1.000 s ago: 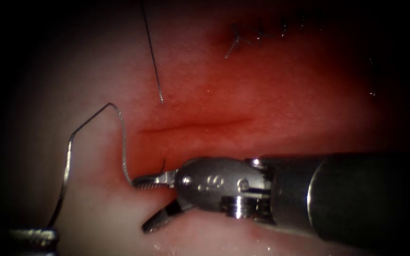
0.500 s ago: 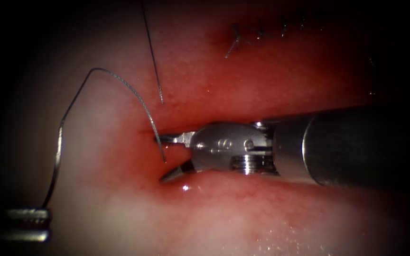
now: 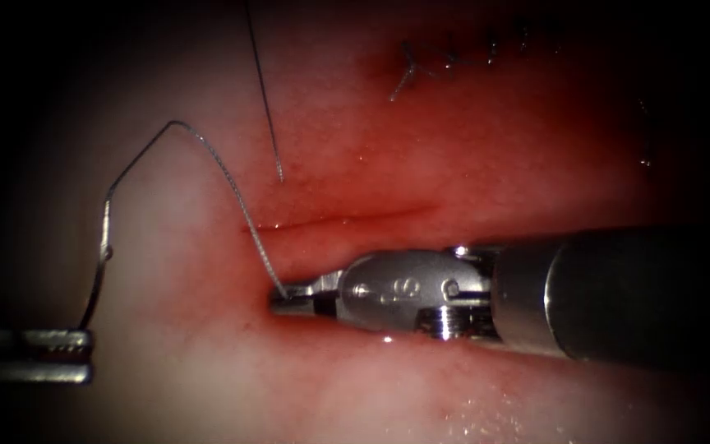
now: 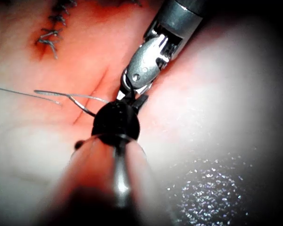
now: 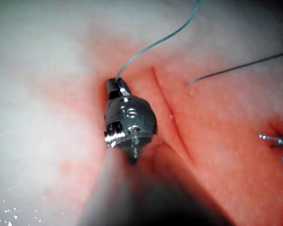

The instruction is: Wound Closure

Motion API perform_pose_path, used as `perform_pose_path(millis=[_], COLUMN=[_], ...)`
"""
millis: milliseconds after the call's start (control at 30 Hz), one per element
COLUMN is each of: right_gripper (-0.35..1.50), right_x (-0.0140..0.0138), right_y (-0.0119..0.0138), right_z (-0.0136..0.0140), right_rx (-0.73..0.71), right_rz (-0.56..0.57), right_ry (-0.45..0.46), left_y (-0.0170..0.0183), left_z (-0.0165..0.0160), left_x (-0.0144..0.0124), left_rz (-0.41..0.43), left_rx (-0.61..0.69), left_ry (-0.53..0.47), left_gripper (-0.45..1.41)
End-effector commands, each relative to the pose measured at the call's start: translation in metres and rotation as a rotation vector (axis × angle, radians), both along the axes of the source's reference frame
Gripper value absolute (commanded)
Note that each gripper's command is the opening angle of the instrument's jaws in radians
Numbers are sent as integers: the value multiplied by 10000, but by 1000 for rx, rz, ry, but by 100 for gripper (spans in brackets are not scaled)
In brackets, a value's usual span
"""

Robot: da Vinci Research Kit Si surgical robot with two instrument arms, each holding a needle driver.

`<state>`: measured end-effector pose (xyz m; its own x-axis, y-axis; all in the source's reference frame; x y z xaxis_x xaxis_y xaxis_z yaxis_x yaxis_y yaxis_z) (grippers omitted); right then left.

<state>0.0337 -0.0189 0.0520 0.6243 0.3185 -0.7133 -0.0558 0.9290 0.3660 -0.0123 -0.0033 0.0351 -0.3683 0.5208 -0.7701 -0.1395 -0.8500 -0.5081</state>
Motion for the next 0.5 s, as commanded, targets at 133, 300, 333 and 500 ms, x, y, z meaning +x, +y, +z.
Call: perform_pose_path(millis=[133,300,333,500], right_gripper=[-35,-35,-35,-35], right_x=[17,24,26,34], right_y=[-17,-29,-33,-44], right_z=[-44,-84,-92,-109], right_rx=[55,90,103,146], right_rz=[-36,-60,-71,-101], right_ry=[-6,13,17,39], left_y=[-3,-8,-9,-14], left_z=[22,30,30,24], left_x=[-5,-6,-6,-8], left_rz=[20,43,45,47], left_rx=[-13,-4,-4,0], left_ry=[29,62,65,75], left_gripper=[-45,-45,-45,-45])
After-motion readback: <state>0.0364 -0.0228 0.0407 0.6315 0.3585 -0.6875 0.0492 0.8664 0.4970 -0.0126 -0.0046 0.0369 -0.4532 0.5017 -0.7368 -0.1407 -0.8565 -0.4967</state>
